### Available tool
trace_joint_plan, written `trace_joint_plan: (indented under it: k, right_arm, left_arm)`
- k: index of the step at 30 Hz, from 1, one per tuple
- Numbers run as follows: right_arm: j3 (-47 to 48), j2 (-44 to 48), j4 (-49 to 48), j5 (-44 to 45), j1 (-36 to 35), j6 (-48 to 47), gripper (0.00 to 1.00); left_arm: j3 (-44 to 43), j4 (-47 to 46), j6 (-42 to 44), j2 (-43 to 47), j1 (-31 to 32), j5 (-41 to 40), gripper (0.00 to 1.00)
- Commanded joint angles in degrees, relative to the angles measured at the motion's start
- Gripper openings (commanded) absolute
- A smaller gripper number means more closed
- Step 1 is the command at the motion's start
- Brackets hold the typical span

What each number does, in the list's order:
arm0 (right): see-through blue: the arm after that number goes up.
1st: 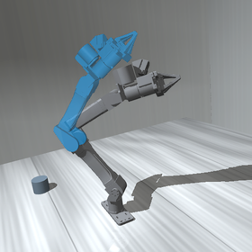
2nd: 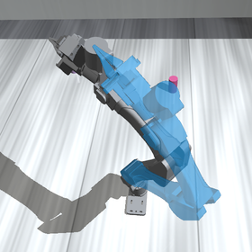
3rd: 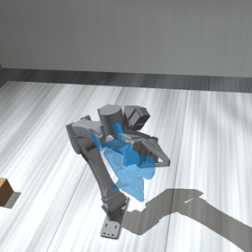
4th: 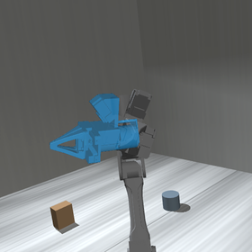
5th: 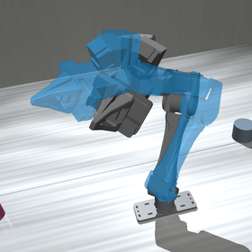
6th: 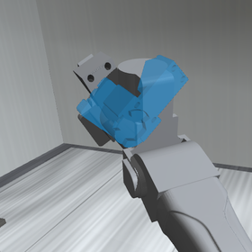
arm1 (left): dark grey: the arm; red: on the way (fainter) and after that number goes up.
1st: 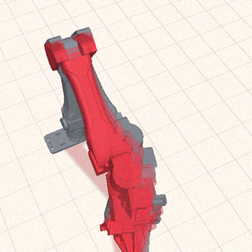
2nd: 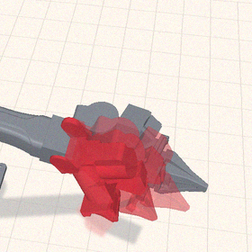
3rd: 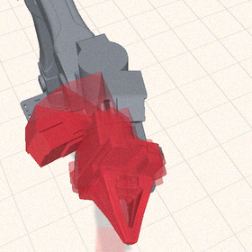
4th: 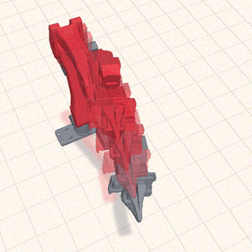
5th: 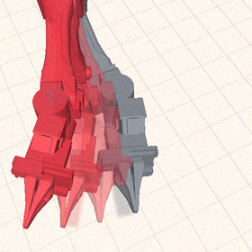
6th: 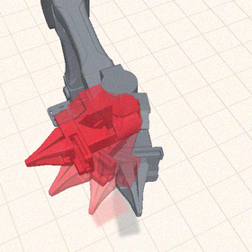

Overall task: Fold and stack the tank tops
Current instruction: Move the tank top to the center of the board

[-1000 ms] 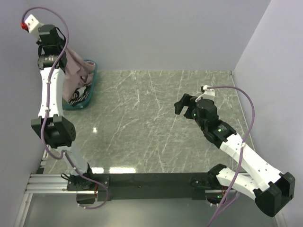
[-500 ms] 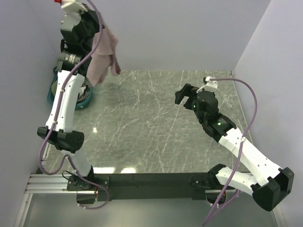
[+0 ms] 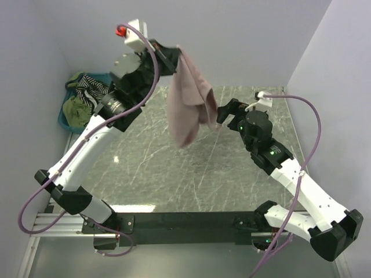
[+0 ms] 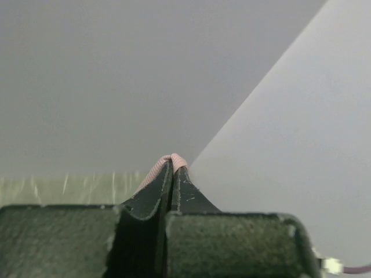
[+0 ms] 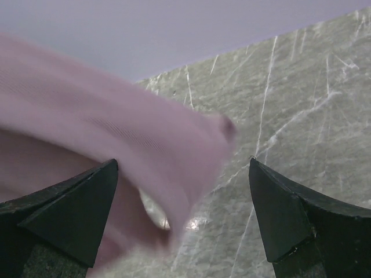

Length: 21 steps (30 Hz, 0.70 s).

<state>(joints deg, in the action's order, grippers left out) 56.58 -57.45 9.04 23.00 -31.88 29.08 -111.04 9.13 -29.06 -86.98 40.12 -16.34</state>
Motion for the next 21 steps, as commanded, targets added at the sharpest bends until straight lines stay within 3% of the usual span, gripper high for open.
trace_joint_plan:
  k: [1, 2, 3, 4, 6, 7, 10, 15, 21]
  right_arm:
    - [-1.6, 0.7, -1.5, 2.6, 0.4, 0.3, 1.00]
    - [-1.8, 0.2, -1.0, 2.7, 0.4, 0.5, 1.00]
    - [-2.3, -1.1, -0.7, 2.3, 0.5, 0.7, 1.00]
    - [-2.5, -1.8, -0.6, 1.9, 0.6, 0.7, 1.00]
    - [-3.2, -3.5, -0.4, -0.2, 0.5, 1.2, 1.00]
    - [-3.6, -4.2, -0.3, -1.0, 0.5, 1.2, 1.00]
    - [-7.2, -4.8, -0.4, -1.9, 0.4, 1.6, 0.99]
    - [-18.0, -2.6, -3.4, -6.3, -0.5, 2.2, 0.96]
    - [-22.3, -8.0, -4.9, -5.9, -7.9, 4.1, 0.89]
  left_arm:
    - [7.2, 5.8, -12.1, -2.5, -5.1, -6.2, 0.02]
    - [8.2, 7.4, -17.6, -3.8, -8.5, -3.2, 0.04]
    - [11.5, 7.4, -20.0, -5.4, -15.6, 6.7, 0.10]
    - [13.2, 5.7, -21.7, -8.7, -18.6, 11.3, 0.34]
    - [17.2, 4.8, -24.4, -11.9, -23.6, 20.4, 0.56]
    - [18.9, 3.7, -24.9, -12.9, -24.2, 22.0, 0.73]
    - [26.7, -0.2, -25.7, -11.6, -24.7, 21.9, 0.90]
    - [38.7, 2.8, -28.7, -2.8, -24.0, 16.5, 0.88]
    - [51.5, 10.6, -30.5, 7.1, -13.8, 9.8, 0.67]
